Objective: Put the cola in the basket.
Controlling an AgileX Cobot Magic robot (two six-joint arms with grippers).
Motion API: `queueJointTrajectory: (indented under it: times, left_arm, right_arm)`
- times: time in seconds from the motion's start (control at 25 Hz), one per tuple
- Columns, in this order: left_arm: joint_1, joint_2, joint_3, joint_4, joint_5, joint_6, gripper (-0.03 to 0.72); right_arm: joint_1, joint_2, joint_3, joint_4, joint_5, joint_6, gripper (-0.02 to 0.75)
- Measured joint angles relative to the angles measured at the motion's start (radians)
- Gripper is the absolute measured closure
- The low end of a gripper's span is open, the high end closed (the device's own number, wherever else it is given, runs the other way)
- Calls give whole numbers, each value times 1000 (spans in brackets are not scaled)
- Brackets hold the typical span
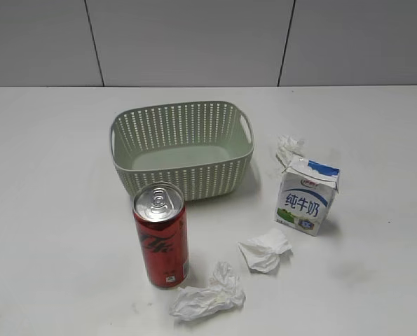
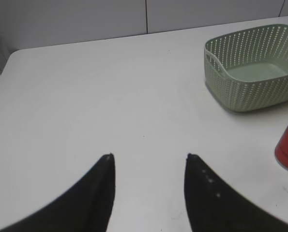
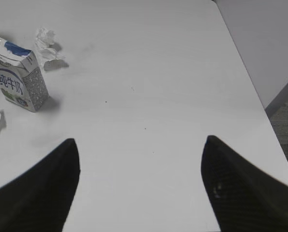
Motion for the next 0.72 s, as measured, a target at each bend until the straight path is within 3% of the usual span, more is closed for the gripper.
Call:
queueJointTrajectory:
  times: [0.72]
  left_arm:
    - [0,0,0,0,0,0,324]
  right_arm:
    - [0,29,0,-18,-1,-17,147]
